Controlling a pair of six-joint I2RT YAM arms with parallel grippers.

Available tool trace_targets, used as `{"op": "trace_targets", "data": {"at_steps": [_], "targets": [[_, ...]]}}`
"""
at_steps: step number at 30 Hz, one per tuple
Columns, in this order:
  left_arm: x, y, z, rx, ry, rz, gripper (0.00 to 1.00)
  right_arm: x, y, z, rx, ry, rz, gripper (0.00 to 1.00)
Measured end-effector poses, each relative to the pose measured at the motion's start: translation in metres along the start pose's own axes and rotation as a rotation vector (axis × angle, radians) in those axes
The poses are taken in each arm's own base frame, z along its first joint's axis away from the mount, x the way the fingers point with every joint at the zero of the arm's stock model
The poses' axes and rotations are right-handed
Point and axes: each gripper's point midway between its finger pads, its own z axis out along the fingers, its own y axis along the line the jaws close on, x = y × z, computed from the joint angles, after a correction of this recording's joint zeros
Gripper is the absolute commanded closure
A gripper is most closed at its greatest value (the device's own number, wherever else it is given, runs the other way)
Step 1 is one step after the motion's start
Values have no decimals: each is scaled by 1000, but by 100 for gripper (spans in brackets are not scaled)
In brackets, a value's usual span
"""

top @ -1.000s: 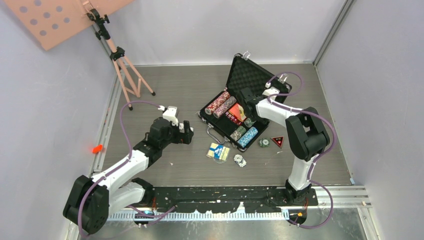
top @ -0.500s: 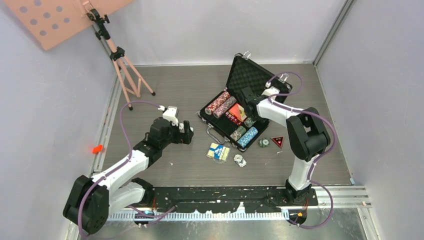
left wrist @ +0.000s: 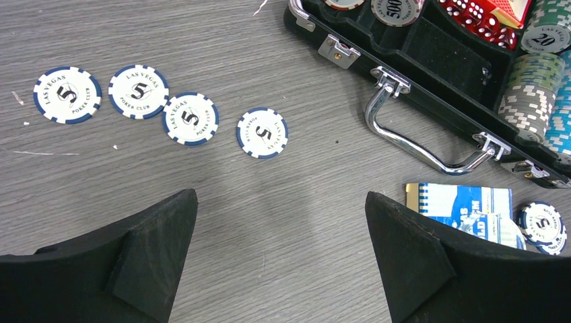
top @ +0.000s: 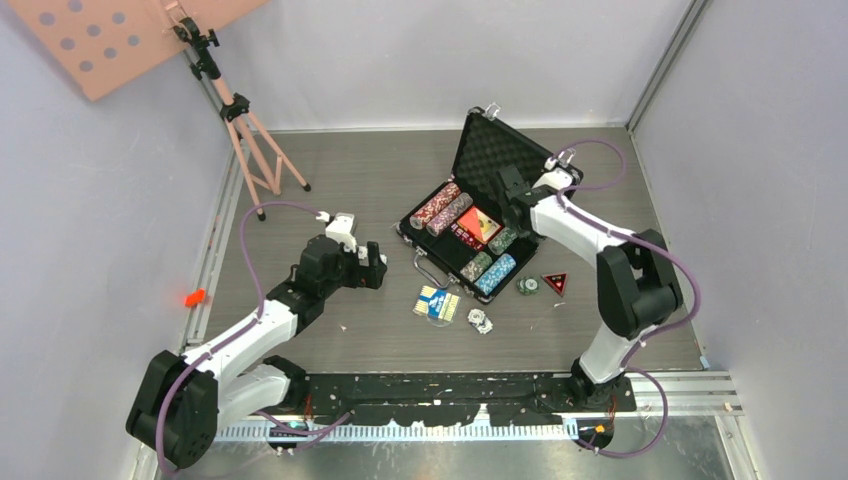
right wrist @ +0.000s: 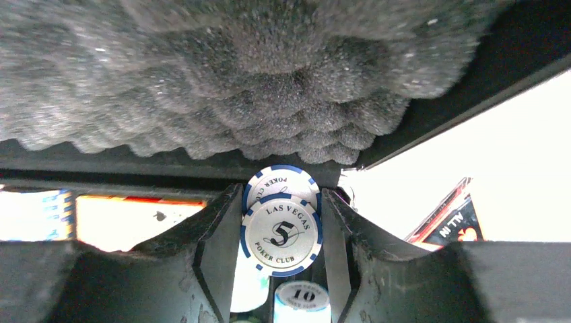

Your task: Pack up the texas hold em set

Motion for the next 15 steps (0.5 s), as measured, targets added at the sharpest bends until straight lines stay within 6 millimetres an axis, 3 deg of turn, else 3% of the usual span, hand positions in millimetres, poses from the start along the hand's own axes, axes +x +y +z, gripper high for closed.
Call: {"op": "trace_targets", "data": {"at_steps": [7, 15], "targets": [[1, 0, 0, 0, 3, 0, 0, -16, 6, -30, -105, 24, 22, 72], [-2, -20, -1, 103, 5, -37, 0, 9, 29, -53, -298, 197, -67, 78]]}}
